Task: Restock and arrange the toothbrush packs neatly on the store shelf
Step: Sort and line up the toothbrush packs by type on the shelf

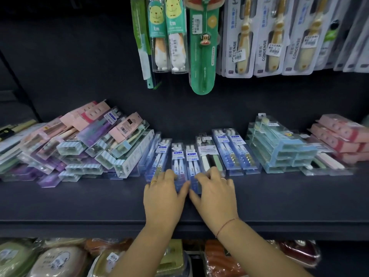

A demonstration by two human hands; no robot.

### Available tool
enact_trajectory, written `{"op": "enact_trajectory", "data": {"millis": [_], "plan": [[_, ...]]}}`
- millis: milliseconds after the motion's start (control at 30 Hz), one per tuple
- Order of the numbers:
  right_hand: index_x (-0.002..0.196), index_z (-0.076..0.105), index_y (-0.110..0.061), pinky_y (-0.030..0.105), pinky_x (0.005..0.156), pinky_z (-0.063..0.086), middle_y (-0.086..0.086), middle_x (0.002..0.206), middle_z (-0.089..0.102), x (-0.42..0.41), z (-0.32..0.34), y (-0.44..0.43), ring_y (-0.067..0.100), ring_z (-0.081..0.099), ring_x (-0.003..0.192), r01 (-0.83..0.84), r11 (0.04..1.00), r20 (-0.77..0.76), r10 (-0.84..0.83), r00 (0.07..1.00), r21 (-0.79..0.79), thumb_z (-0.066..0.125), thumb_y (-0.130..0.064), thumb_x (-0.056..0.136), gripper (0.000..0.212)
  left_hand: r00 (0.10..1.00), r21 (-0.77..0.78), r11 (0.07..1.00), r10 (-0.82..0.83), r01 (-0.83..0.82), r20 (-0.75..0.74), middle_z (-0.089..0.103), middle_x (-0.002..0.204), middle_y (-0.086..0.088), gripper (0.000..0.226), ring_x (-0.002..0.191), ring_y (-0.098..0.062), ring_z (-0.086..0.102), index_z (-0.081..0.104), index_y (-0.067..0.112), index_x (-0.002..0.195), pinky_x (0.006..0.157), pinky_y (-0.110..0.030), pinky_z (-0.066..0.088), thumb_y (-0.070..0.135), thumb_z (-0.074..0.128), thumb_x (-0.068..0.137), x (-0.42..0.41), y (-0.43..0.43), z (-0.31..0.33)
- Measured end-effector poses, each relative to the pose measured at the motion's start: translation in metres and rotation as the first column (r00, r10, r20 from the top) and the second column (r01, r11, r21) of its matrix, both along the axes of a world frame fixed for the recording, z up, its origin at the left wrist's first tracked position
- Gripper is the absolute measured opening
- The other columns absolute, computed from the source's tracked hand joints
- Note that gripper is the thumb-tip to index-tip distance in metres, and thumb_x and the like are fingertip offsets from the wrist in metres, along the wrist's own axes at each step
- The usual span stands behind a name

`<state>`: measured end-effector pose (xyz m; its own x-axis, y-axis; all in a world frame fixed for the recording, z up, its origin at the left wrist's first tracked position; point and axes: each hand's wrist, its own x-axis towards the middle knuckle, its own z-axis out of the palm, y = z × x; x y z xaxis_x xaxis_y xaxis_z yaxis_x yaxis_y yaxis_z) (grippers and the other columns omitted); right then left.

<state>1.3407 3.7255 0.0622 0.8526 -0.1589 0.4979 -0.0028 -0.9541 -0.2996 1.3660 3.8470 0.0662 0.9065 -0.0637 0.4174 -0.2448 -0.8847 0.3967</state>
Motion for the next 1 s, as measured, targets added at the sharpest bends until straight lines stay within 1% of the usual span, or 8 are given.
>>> {"op": "enact_trajectory", "data": {"millis": [100, 233, 467, 600, 733, 833, 933, 1000], "plan": [[0.090, 0.066, -0.025, 0.037, 0.068, 0.047, -0.001, 0.090, 0.058, -0.015, -0.002, -0.005, 0.022, 0.063, 0.077, -0.002, 0.998, -0.037, 0.004, 0.999, 0.069, 0.080, -0.039, 0.067, 0.030, 0.995, -0.079, 0.997, 0.004, -0.012, -0.101, 0.062, 0.116, 0.006, 0.048, 0.113, -0.018, 0.054, 0.050, 0.026, 0.112, 0.089, -0.033, 0.041, 0.064, 0.058, 0.084, 0.006, 0.003, 0.000], [0.114, 0.052, -0.032, 0.033, 0.089, 0.036, -0.009, 0.110, 0.052, -0.036, 0.000, -0.016, 0.017, 0.050, 0.110, 0.001, 0.985, -0.113, 0.019, 0.993, 0.174, 0.062, -0.044, 0.086, 0.032, 0.989, -0.011, 1.000, 0.007, -0.008, -0.145, 0.049, 0.143, 0.002, 0.069, 0.135, -0.020, 0.040, 0.043, 0.024, 0.139, 0.105, -0.036, 0.036, 0.063, 0.060, 0.084, 0.009, 0.000, -0.001], [0.139, 0.029, -0.029, 0.032, 0.105, 0.030, -0.012, 0.124, 0.052, -0.036, 0.007, -0.017, 0.013, 0.044, 0.122, 0.076, 0.932, -0.176, -0.014, 0.984, 0.354, 0.073, -0.054, 0.077, 0.081, 0.992, -0.169, 0.986, -0.003, -0.018, -0.123, 0.051, 0.141, -0.004, 0.057, 0.129, -0.022, 0.045, 0.049, 0.014, 0.139, 0.101, -0.030, 0.037, 0.034, 0.066, 0.089, 0.006, 0.002, 0.000], [0.139, 0.035, -0.029, 0.031, 0.101, 0.037, -0.011, 0.120, 0.057, -0.034, 0.006, -0.014, 0.014, 0.048, 0.118, 0.057, 0.942, -0.149, -0.007, 0.989, 0.331, 0.073, -0.052, 0.079, 0.074, 0.996, -0.301, 0.950, 0.086, -0.078, 0.012, 0.064, 0.124, -0.010, 0.047, 0.120, -0.029, 0.050, 0.062, 0.006, 0.128, 0.106, -0.035, 0.037, 0.022, 0.070, 0.085, 0.003, 0.003, 0.002], [0.131, 0.051, -0.026, 0.026, 0.092, 0.048, -0.014, 0.115, 0.056, -0.039, 0.003, -0.014, 0.011, 0.053, 0.112, -0.008, 0.909, 0.007, 0.005, 1.000, 0.418, 0.072, -0.034, 0.084, 0.053, 0.984, -0.409, 0.909, 0.140, -0.082, 0.113, 0.070, 0.111, -0.011, 0.043, 0.110, -0.031, 0.059, 0.067, 0.002, 0.120, 0.107, -0.026, 0.028, 0.017, 0.077, 0.080, 0.004, 0.002, 0.004], [0.117, 0.065, -0.024, 0.031, 0.082, 0.054, -0.018, 0.100, 0.055, -0.042, 0.000, -0.017, 0.007, 0.055, 0.090, -0.082, 0.908, 0.122, 0.034, 0.992, 0.411, 0.074, -0.026, 0.083, 0.035, 0.968, -0.444, 0.896, 0.129, -0.021, 0.216, 0.071, 0.105, -0.008, 0.040, 0.096, -0.028, 0.063, 0.069, 0.003, 0.115, 0.102, -0.049, 0.046, 0.013, 0.080, 0.077, 0.004, 0.001, 0.005], [0.114, 0.070, -0.023, 0.030, 0.077, 0.056, -0.019, 0.092, 0.053, -0.046, 0.007, -0.028, 0.005, 0.054, 0.082, -0.131, 0.914, 0.204, 0.054, 0.978, 0.385, 0.076, -0.021, 0.081, 0.033, 0.935, -0.487, 0.872, 0.129, 0.052, 0.330, 0.070, 0.106, -0.006, 0.039, 0.098, -0.015, 0.056, 0.071, 0.004, 0.112, 0.092, -0.053, 0.051, 0.009, 0.082, 0.075, 0.001, -0.004, 0.009], [0.112, 0.072, -0.022, 0.028, 0.075, 0.055, -0.016, 0.091, 0.055, -0.049, 0.015, -0.042, 0.006, 0.055, 0.078, -0.125, 0.926, 0.285, 0.020, 0.958, 0.357, 0.078, -0.018, 0.079, 0.033, 0.907, -0.495, 0.864, 0.134, 0.091, 0.400, 0.070, 0.105, -0.006, 0.038, 0.093, -0.019, 0.060, 0.071, 0.005, 0.110, 0.089, -0.055, 0.052, 0.007, 0.082, 0.074, 0.000, -0.007, 0.013]]}}
